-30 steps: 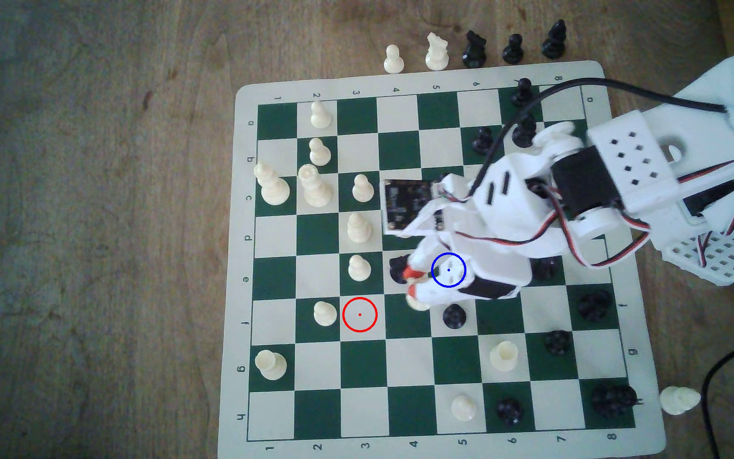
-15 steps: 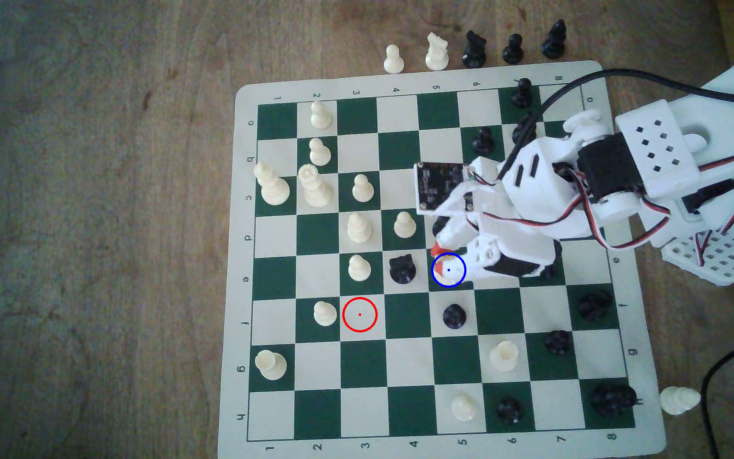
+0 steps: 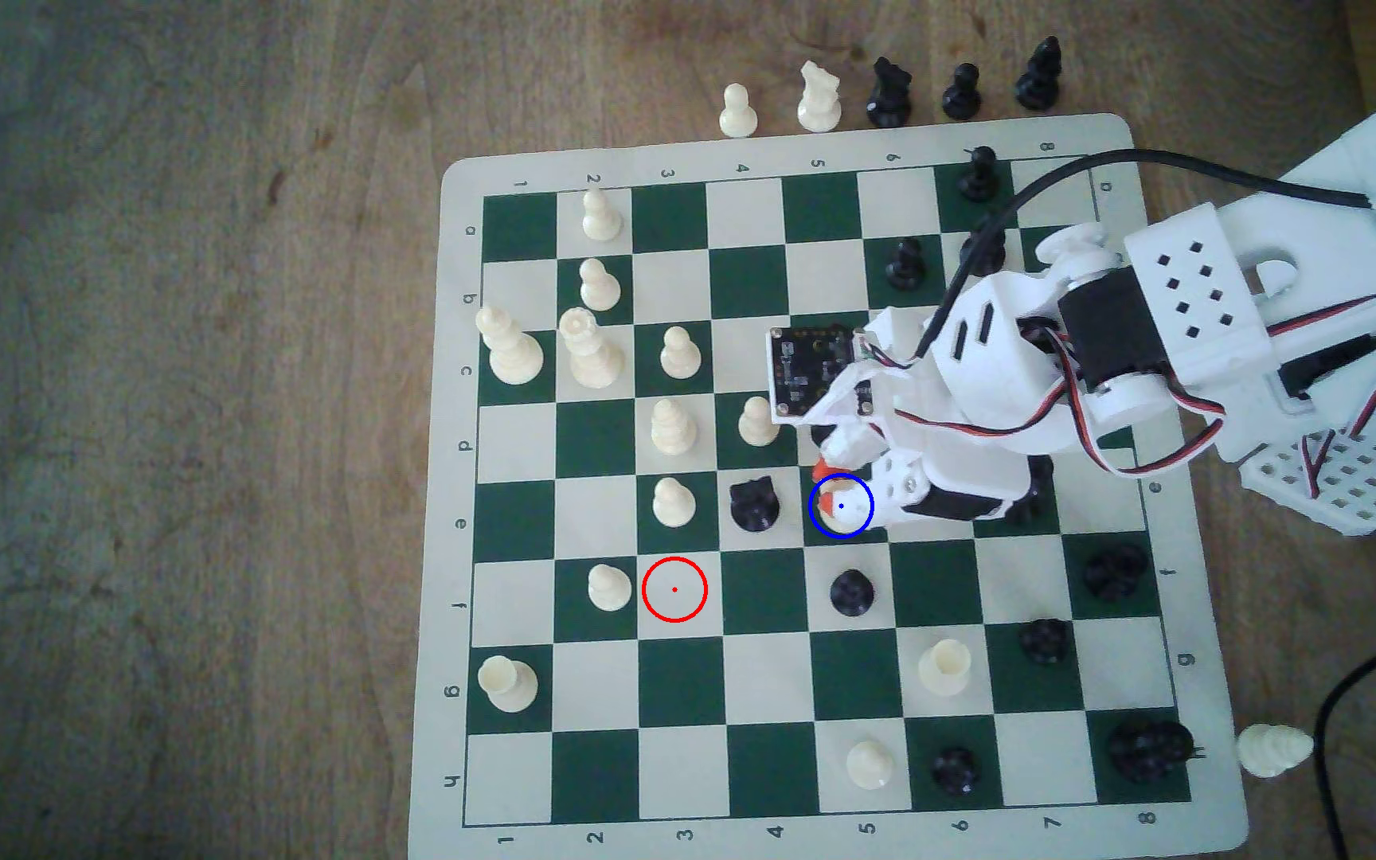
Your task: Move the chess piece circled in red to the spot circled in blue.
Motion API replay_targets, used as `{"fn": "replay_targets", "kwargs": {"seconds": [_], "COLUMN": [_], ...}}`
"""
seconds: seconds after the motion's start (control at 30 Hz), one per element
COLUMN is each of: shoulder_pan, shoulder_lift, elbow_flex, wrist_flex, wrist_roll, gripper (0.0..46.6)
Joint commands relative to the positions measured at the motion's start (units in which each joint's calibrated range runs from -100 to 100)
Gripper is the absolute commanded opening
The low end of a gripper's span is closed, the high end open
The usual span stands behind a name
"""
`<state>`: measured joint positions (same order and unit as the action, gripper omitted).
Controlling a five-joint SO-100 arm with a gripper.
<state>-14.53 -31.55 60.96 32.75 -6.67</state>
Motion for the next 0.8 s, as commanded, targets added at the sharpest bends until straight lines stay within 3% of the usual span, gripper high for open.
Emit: {"fn": "replay_targets", "kwargs": {"seconds": [0.0,0.77], "shoulder_pan": [0.33,1.11], "shoulder_lift": [0.05,3.79], "elbow_flex": [-1.48,-1.39], "wrist_flex": [-1.30,-3.43], "wrist_roll": [0.68,1.81], "gripper": [0.3,0.3]}}
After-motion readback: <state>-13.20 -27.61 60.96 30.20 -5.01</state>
